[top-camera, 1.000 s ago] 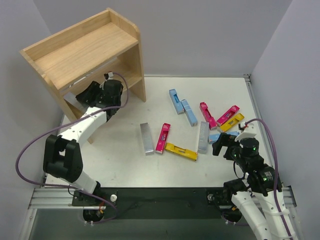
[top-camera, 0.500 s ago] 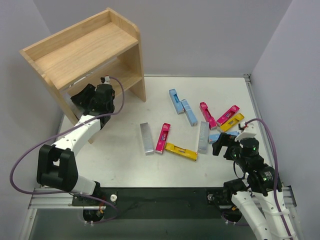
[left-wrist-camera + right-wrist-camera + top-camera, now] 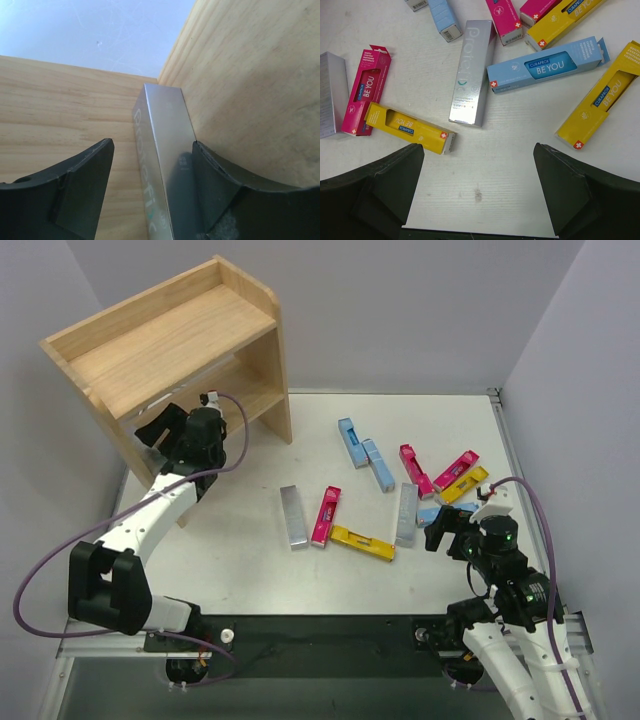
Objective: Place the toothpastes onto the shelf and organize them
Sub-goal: Adjust the toothpaste on the shelf.
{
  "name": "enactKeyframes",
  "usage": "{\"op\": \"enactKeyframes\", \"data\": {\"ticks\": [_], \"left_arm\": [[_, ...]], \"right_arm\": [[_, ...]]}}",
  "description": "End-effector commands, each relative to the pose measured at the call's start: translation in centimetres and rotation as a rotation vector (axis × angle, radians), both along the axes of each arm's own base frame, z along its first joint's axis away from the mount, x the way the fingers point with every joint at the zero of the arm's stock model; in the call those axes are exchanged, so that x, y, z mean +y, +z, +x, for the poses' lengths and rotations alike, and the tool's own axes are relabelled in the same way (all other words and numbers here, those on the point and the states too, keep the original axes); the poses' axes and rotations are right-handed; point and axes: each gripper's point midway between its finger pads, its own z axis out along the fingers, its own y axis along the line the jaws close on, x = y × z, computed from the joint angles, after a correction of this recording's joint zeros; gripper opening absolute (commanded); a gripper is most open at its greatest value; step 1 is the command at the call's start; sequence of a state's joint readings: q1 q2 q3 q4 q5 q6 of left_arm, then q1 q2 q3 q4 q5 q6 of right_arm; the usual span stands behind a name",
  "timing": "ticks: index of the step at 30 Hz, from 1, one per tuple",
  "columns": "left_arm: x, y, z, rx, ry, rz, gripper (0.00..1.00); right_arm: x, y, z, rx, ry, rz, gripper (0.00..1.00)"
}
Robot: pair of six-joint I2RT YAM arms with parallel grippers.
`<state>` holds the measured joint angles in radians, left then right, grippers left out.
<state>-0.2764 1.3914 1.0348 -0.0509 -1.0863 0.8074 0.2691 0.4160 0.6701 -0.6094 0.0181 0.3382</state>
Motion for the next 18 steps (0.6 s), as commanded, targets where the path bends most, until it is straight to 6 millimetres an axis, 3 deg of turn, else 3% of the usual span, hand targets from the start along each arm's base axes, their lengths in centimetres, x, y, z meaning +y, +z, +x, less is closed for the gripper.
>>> {"op": "enactKeyframes", "data": {"ticks": [1, 7, 8, 13, 16, 18], "left_arm": [[-1.8, 1.1, 0.4, -0.006, -0.036, -0.045, 0.77], [-5.4, 2.5, 1.3, -0.058, -0.090, -0.099, 0.80], [-6.1, 2.0, 1.2, -0.054, -0.094, -0.126, 0.80], [-14.0, 2.6, 1.9, -0.110, -0.258, -0.330, 0.81], [-18.7, 1.2, 1.5, -0.053, -0.349, -0.415, 0.81], [-22.1, 0.4, 1.2, -0.041, -0.401, -0.560, 0.81]], "right_arm": [[0.3, -0.1, 0.3, -0.004, 0.012, -0.001, 1.00], [0.1, 0.0, 0.3, -0.008, 0.007, -0.004, 1.00], [0.1, 0.0, 0.3, -0.008, 0.007, -0.003, 1.00], [0.1, -0.1, 0.4, -0.002, 0.002, -0.005, 1.00], [0.0, -0.2, 0.4, 0.009, -0.001, -0.010, 1.00], [-0.1, -0.1, 0.5, 0.014, -0.015, -0.013, 1.00]]}}
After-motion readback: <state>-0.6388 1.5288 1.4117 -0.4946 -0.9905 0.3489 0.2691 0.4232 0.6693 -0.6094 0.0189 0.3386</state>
